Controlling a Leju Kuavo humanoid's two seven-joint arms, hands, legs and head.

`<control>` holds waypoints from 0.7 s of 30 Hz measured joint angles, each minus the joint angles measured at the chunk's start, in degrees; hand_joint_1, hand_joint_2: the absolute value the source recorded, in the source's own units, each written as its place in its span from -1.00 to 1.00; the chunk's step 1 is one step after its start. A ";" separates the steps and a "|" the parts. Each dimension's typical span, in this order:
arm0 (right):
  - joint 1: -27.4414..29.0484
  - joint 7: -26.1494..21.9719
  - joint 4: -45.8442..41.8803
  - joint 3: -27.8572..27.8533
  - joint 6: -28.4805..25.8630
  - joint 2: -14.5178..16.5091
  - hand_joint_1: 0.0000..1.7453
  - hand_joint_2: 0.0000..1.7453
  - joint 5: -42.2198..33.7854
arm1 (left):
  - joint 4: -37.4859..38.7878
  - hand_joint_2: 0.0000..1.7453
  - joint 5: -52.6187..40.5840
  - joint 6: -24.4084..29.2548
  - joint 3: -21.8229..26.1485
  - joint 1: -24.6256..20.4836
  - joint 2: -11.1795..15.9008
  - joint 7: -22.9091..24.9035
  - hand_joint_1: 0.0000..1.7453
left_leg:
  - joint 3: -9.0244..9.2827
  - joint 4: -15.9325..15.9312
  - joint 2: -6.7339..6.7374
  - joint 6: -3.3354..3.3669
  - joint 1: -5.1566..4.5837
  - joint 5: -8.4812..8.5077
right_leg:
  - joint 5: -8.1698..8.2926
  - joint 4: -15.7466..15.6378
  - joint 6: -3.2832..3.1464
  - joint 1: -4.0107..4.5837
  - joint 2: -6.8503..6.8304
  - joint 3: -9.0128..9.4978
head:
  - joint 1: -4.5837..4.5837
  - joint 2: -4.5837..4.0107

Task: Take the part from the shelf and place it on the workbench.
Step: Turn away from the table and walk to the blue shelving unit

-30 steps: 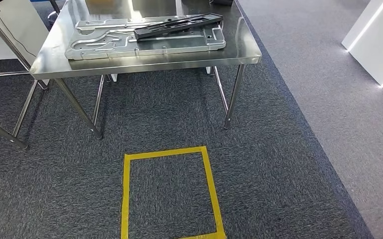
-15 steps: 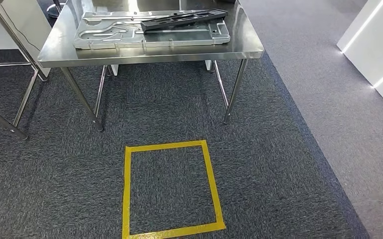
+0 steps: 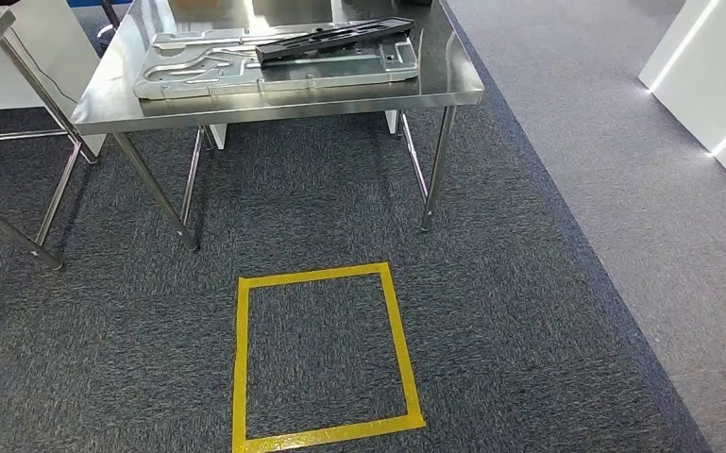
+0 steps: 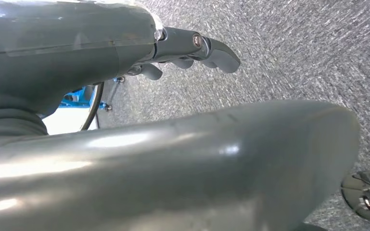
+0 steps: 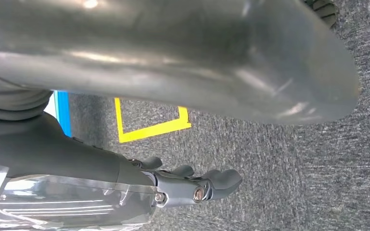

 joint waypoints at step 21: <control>-0.08 -0.09 0.00 -0.07 0.05 -0.01 -1.00 -1.00 1.33 | 0.00 -1.00 0.57 -0.35 -0.08 -0.18 0.07 0.33 -1.00 | -0.90 0.23 -0.02 -1.08 0.18 0.55 | 0.18 0.60 -0.23 0.14 0.00 -1.09 | 0.00 0.00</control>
